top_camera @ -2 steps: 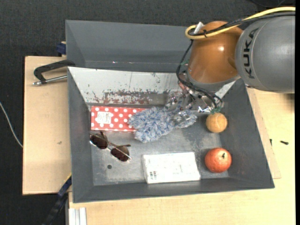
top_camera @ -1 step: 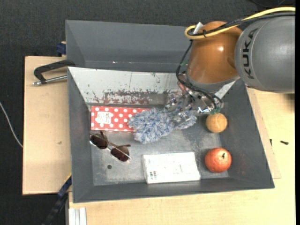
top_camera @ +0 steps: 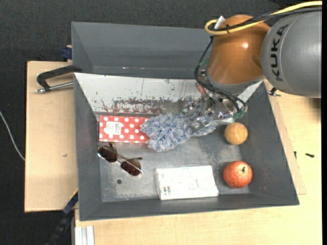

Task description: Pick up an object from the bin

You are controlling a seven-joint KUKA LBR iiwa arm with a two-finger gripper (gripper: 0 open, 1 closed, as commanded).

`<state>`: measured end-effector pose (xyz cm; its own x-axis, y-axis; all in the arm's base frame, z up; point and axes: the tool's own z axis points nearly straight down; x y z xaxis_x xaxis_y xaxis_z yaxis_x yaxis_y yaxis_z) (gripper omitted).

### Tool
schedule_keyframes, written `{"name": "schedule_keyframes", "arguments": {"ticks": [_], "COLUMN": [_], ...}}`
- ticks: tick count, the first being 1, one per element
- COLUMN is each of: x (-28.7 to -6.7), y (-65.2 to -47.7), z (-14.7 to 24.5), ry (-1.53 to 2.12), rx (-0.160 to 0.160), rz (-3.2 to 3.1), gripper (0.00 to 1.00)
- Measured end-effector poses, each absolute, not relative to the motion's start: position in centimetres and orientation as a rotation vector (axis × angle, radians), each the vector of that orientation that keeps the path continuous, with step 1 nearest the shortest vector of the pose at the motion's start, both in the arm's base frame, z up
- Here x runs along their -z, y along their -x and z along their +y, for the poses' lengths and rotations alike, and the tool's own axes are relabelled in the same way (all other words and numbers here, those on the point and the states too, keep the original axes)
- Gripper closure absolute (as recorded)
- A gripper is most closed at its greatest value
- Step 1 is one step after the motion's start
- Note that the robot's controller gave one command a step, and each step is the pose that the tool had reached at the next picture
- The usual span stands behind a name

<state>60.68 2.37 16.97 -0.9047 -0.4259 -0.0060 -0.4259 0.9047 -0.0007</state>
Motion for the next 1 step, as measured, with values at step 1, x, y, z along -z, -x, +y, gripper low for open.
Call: {"name": "schedule_keyframes", "arguments": {"ticks": [1], "x": [-18.63], "y": [-60.62], "z": [2.42], "ry": [0.682], "rx": [-0.001], "rz": [3.062], "gripper": [1.00]}}
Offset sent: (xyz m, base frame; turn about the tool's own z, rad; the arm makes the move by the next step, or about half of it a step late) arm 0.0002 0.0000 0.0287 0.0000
